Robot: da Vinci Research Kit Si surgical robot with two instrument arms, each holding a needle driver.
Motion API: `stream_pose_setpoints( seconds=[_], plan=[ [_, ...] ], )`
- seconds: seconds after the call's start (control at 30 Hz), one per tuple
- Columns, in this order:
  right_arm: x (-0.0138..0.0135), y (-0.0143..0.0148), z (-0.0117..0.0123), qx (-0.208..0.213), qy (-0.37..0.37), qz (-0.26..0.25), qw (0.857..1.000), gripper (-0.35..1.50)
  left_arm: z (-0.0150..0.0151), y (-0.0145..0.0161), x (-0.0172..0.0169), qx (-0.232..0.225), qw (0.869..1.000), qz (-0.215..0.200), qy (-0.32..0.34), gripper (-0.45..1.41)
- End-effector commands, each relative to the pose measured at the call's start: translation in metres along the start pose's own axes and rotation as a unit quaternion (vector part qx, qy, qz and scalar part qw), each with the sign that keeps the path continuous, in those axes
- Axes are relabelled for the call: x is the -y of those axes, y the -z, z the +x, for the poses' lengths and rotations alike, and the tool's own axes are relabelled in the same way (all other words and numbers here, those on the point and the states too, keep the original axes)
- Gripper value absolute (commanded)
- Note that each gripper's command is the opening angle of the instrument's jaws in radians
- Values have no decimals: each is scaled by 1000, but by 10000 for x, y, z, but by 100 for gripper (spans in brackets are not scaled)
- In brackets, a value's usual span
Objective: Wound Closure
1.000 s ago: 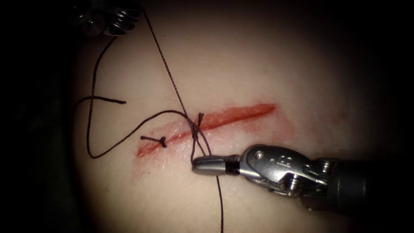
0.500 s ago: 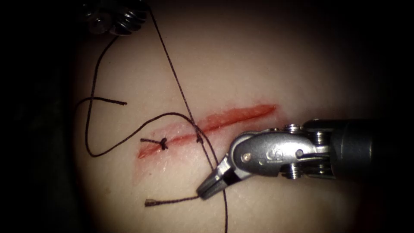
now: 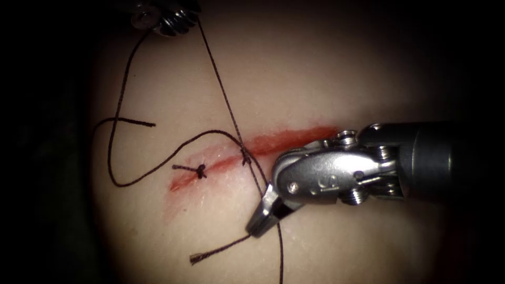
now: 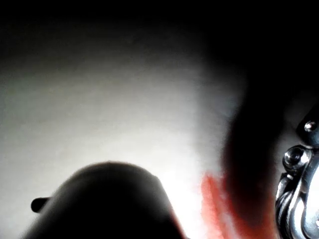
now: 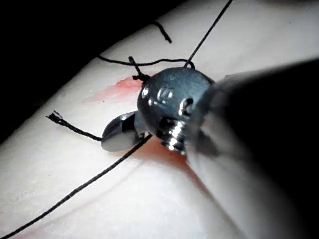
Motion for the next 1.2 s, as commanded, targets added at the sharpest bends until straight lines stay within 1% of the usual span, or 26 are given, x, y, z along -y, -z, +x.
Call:
stream_pose_setpoints(
  seconds=[0.03,0.1,0.13,0.17,0.2,0.23,0.3,0.33,0.47,0.57,0.7,0.93,0.97,1.0,1.03,1.07,1.1,1.13,1.2],
  plan=[
    [-9,-8,-6,-6,-4,-7,1000,-35,5,-3,-5,1,1000,-2,1,-45],
    [-12,-15,-18,-35,-18,-29,999,-35,5,-3,-9,17,1000,7,-1,-45],
    [-14,-24,-28,-90,-32,-55,994,-35,1,-4,-11,37,999,33,-8,-45],
    [-15,-32,-33,-138,-46,-73,987,-35,-3,-5,-14,67,995,64,-21,-45],
    [-13,-38,-36,-152,-53,-78,984,-35,-6,-5,-17,81,994,76,-25,-45],
    [-13,-44,-37,-158,-57,-89,982,-35,-10,-7,-26,102,990,97,-30,-45],
    [-12,-48,-38,-168,-61,-91,980,-35,-14,-8,-35,116,988,91,-41,-45],
    [-11,-48,-36,-176,-66,-94,978,-35,-15,-9,-39,110,988,94,-46,-45],
    [-4,-52,-32,-181,-75,-95,976,-35,-9,-7,-29,93,989,101,-53,-45],
    [3,-56,-34,-185,-84,-97,974,-35,7,-3,-12,84,990,104,-35,-45],
    [7,-53,-36,-186,-87,-97,974,-35,14,-2,-7,79,991,106,-30,-45],
    [15,-57,-39,-185,-94,-89,974,-35,14,-2,-8,68,991,110,-19,-45],
    [14,-57,-39,-183,-97,-99,973,-35,14,-2,-9,66,991,110,-20,-45],
    [12,-54,-36,-178,-107,-142,968,-35,12,2,-11,68,993,98,-12,-45],
    [11,-51,-32,-179,-114,-150,966,-35,10,8,-12,76,995,71,-1,-45],
    [11,-51,-32,-179,-114,-150,966,-35,10,8,-12,76,995,71,-1,-45],
    [9,-46,-28,-179,-103,-158,966,-6,6,16,-13,83,996,45,6,-45],
    [6,-33,-17,-183,-106,-171,962,31,1,40,-14,82,996,-8,16,-45],
    [3,-19,-7,-189,-114,-180,959,52,-4,65,-13,77,997,-24,15,-45]
  ],
)
